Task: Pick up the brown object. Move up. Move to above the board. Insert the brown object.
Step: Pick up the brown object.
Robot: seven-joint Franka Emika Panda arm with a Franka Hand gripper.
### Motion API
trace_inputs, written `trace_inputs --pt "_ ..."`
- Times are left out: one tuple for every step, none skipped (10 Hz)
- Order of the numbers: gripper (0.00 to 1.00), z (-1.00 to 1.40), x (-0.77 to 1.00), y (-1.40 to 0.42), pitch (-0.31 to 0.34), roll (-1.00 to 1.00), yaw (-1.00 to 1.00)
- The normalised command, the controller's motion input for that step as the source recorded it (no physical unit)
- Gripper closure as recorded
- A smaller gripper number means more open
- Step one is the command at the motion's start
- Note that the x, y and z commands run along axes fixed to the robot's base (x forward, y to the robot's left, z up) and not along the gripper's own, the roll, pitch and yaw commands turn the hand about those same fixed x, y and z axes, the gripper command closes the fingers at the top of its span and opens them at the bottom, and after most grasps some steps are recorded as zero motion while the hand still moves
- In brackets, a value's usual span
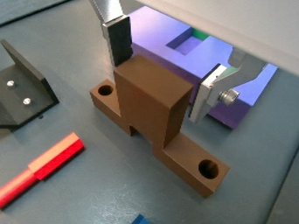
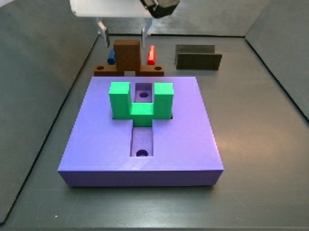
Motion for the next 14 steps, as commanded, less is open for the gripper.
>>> trace_inputs --pt "0.0 -0.25 0.0 0.05 -0.05 0.09 0.0" --pt "0.0 -0.23 0.0 0.03 -0.057 0.09 0.0" --pt "0.0 -0.23 0.0 0.05 -0.054 0.08 0.0" --pt "0.0 -0.21 0.0 0.01 -0.054 0.07 0.0" --pt "0.0 -0.19 -0.01 0.0 -0.09 0.0 0.0" --pt "0.0 -0.22 -0.06 0.0 -0.086 0.0 0.0" --pt "0.0 -0.19 -0.06 0.0 -0.079 0.0 0.0" --pt "0.0 -0.13 0.0 0.05 -0.036 0.01 0.0" --pt "0.0 -0.06 -0.02 0.13 -0.016 0.0 0.0" --pt "0.0 -0.05 -0.03 0.06 -0.021 0.0 0.0" --pt "0.0 -0.01 -0.01 0.0 -0.031 0.0 0.0" --pt "0.0 -0.05 -0.06 0.0 -0.019 0.0 0.0" --pt "0.0 -0.11 -0.05 0.0 -0.03 0.02 0.0" --pt "0.0 -0.1 -0.03 0.0 -0.034 0.0 0.0"
